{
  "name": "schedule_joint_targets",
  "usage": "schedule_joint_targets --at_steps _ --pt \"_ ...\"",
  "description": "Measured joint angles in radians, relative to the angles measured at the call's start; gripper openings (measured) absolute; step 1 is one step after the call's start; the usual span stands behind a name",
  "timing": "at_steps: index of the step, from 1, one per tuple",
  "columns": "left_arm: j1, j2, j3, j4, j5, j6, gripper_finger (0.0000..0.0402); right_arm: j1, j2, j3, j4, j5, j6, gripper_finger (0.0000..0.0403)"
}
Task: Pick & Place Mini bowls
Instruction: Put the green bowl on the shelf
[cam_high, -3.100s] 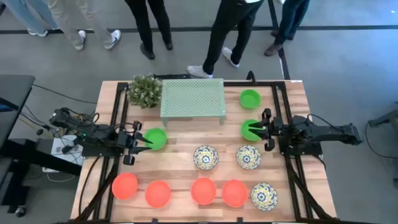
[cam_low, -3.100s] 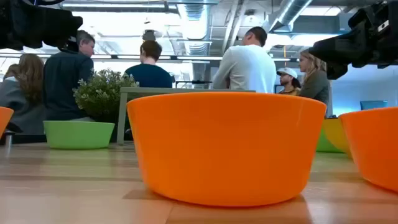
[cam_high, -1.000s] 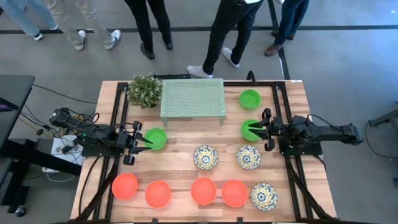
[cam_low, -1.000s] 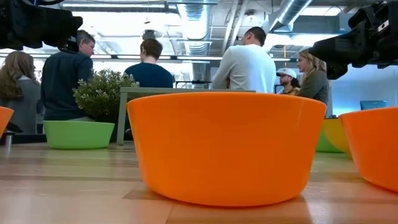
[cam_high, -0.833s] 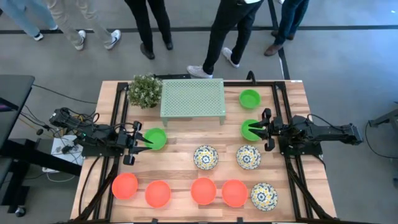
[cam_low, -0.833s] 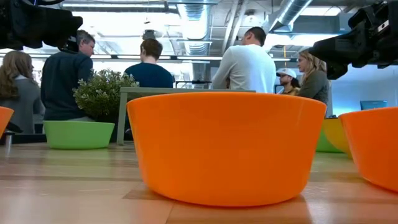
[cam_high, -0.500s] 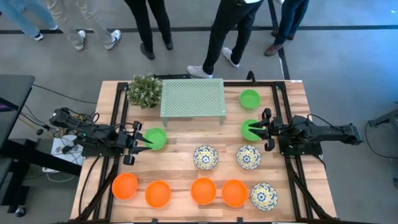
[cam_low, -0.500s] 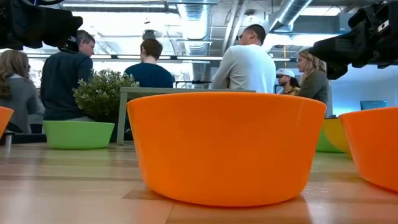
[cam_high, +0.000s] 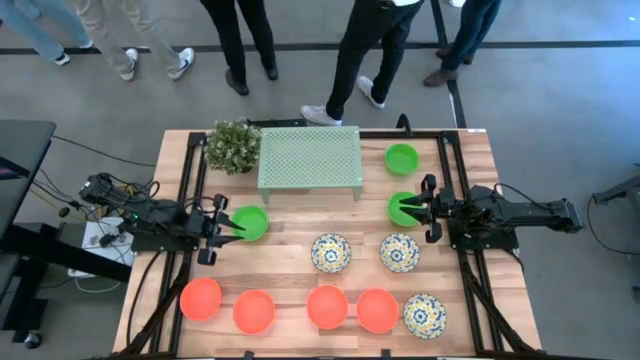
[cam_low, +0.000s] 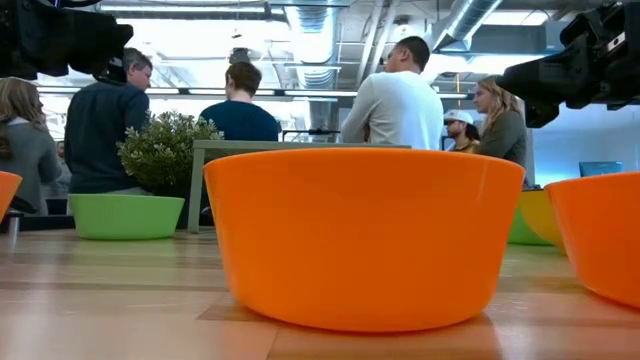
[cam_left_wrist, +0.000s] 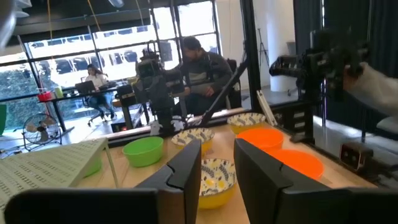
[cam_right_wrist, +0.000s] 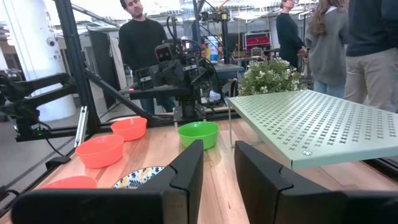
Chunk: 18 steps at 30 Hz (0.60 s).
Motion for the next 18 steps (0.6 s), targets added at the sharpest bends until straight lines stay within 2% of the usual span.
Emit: schedule_joint_targets --at_steps 4,8,18 --pt "0.000 0.000 0.000 0.046 0.001 -0.105 0.0097 0.006 0.000 0.000 0.000 0.001 0.119 0.0087" --pt "0.000 0.000 0.000 0.076 0.001 -0.203 0.0097 0.005 0.000 0.000 0.000 0.001 0.117 0.0087" --pt "0.000 0.000 0.000 0.088 0.001 -0.232 0.0097 -0.014 0.000 0.000 0.063 0.009 0.080 0.0087"
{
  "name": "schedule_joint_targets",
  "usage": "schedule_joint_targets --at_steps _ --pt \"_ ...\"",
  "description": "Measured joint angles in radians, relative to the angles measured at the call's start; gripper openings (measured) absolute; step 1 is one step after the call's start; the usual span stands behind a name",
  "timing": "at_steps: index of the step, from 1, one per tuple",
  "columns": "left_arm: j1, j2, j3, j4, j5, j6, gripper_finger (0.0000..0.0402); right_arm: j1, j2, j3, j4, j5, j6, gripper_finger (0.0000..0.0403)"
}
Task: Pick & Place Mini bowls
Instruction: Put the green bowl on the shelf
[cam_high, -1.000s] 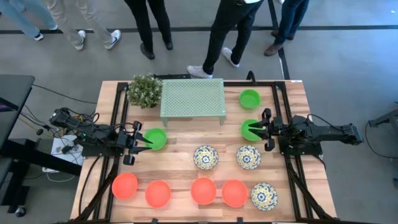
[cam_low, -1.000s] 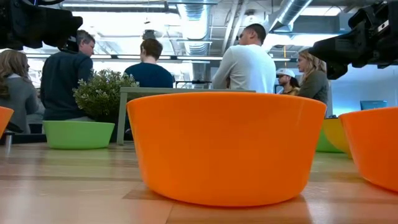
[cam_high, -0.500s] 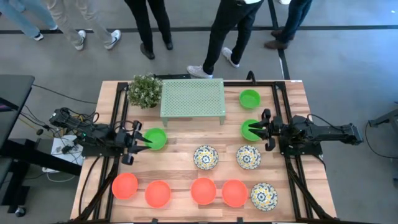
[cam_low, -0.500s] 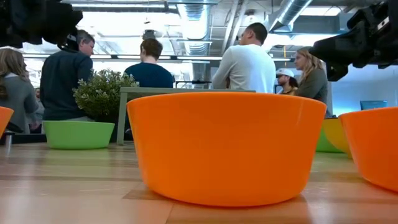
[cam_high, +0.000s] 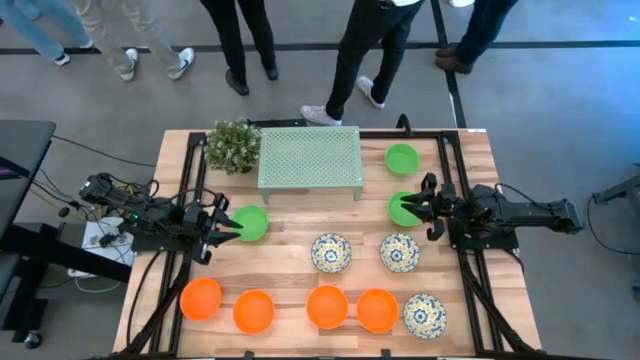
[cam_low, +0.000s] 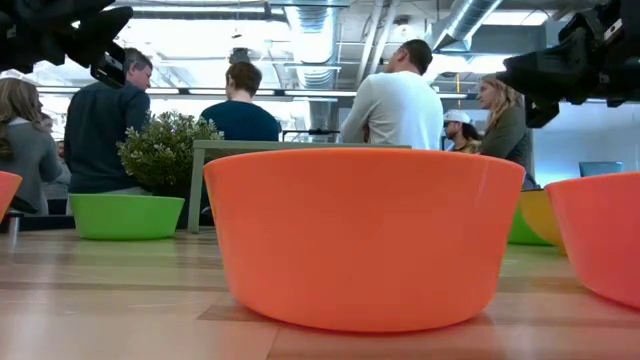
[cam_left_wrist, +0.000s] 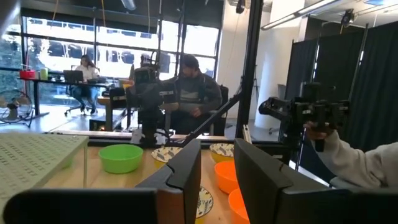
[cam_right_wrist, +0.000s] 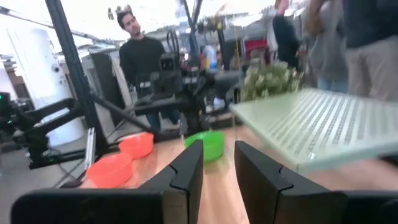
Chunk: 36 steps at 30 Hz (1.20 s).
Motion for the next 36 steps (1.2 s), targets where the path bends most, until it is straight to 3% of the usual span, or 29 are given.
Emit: schedule_joint_targets --at_steps 3,9,14,18,22,29,36 --pt "0.000 0.003 0.000 0.001 -0.015 -0.032 0.0097 -0.019 0.001 0.000 0.064 0.004 -0.129 0.0087" --pt "0.005 0.097 0.018 -0.003 -0.169 -0.072 0.0097 -0.052 0.010 0.013 0.222 -0.008 -0.242 0.0087" --pt "0.030 0.261 0.136 0.003 -0.185 -0.067 0.0097 -0.069 0.092 0.073 0.225 -0.042 -0.275 0.0087" --pt "0.042 0.414 0.265 -0.023 -0.186 -0.072 0.0097 -0.086 0.239 0.138 0.229 -0.041 -0.264 0.0087" --pt "0.042 0.536 0.417 -0.264 -0.185 -0.136 0.0097 -0.105 0.439 0.230 0.233 -0.037 -0.225 0.0087" --pt "0.042 0.714 0.613 -0.766 -0.165 -0.461 0.0097 -0.124 0.710 0.364 0.223 -0.036 -0.222 0.0087" --pt "0.042 0.859 0.616 -0.929 -0.128 -0.626 0.0106 -0.124 0.839 0.450 0.196 -0.036 -0.222 0.0087"
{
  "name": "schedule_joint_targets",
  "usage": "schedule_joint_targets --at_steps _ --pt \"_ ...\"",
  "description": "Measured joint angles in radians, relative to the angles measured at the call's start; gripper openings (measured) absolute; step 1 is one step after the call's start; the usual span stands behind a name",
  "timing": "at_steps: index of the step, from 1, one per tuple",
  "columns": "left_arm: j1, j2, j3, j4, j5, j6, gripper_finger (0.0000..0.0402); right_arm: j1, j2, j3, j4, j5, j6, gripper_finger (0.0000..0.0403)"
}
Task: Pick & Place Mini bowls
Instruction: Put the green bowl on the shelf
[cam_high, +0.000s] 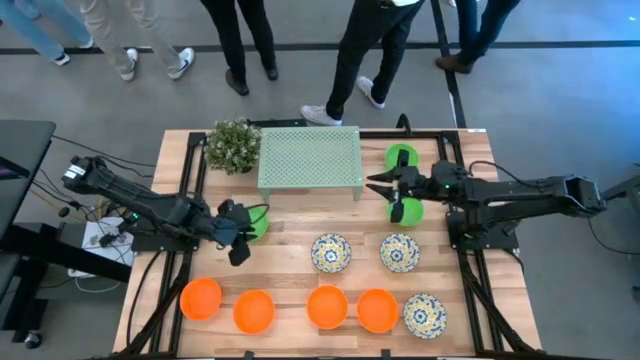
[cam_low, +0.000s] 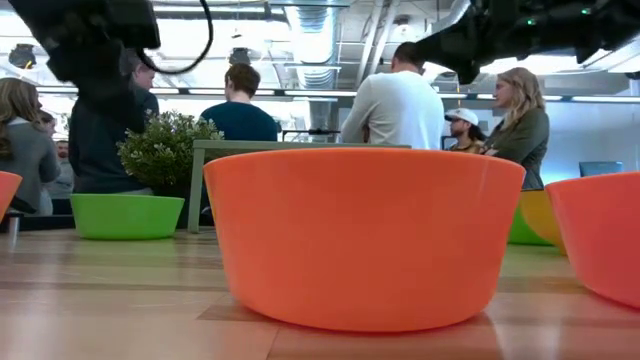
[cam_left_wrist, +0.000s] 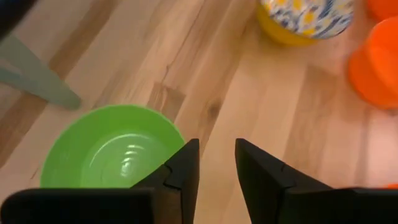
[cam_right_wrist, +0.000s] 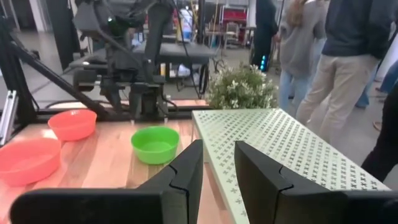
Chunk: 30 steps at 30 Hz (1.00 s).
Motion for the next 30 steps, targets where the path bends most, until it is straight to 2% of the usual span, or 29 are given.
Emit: schedule_joint_targets --at_steps 10,13,16,24,27,30 --pt "0.083 0.197 0.000 0.005 0.061 0.002 0.0194 0.000 0.073 0.055 -0.048 0.000 0.002 0.0087" --pt "0.098 0.249 0.000 0.006 0.082 0.002 0.0208 0.000 0.076 0.055 -0.054 0.000 0.002 0.0090" --pt "0.112 0.290 0.000 0.006 0.084 0.002 0.0210 0.000 0.084 0.055 -0.072 0.000 0.002 0.0109" --pt "0.140 0.335 0.000 0.007 0.080 0.012 0.0182 0.001 0.138 0.055 -0.079 0.000 0.000 0.0193" --pt "0.140 0.335 0.000 0.009 0.077 0.031 0.0152 0.001 0.163 0.055 -0.080 0.000 0.035 0.0207" --pt "0.134 0.335 0.000 0.010 0.076 0.066 0.0102 0.001 0.184 0.055 -0.082 0.000 0.052 0.0212"
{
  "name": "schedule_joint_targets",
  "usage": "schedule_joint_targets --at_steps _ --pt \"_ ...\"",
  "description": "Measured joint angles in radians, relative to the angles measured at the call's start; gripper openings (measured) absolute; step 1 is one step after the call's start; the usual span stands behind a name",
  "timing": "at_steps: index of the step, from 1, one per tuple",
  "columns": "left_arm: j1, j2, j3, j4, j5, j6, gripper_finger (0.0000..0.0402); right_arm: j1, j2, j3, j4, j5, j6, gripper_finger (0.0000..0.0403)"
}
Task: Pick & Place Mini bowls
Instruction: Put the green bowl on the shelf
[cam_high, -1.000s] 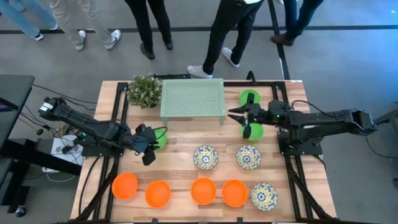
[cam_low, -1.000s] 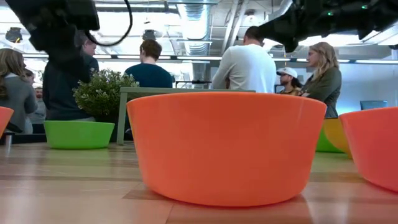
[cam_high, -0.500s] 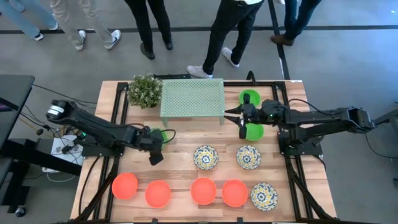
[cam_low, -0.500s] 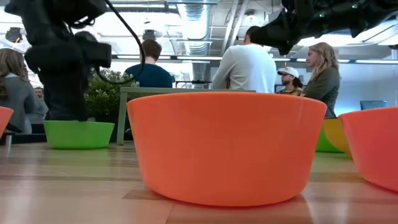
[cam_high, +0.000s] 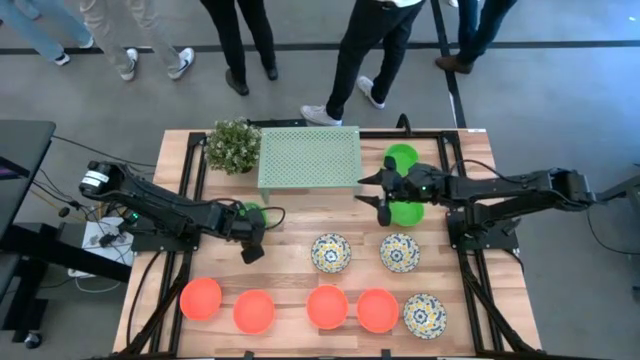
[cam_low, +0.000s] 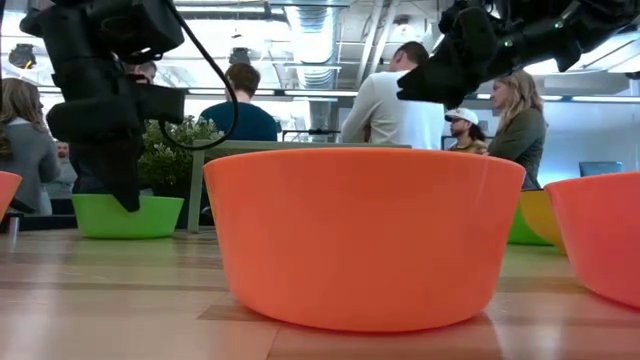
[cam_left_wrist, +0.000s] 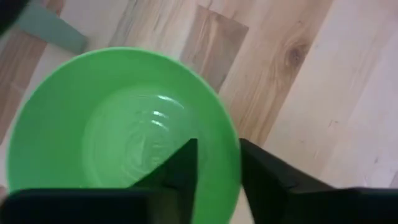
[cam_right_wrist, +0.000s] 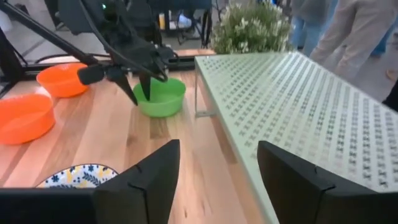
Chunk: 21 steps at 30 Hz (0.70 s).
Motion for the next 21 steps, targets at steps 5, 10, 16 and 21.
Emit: schedule_joint_targets --at_steps 5,10,16,21 --pt "0.000 -0.001 0.001 0.003 -0.008 0.012 0.0013 0.000 0.008 0.000 -0.032 0.000 0.003 0.0207" --pt "-0.031 -0.001 0.052 -0.005 0.021 0.031 0.0009 0.000 0.016 0.000 -0.045 0.000 0.003 0.0197" --pt "-0.088 0.000 0.212 -0.069 0.027 0.069 0.0007 0.000 0.023 0.000 -0.047 0.000 0.027 0.0186" --pt "-0.120 0.000 0.339 -0.163 -0.045 0.130 0.0007 0.000 0.023 0.000 -0.045 0.000 0.055 0.0179"
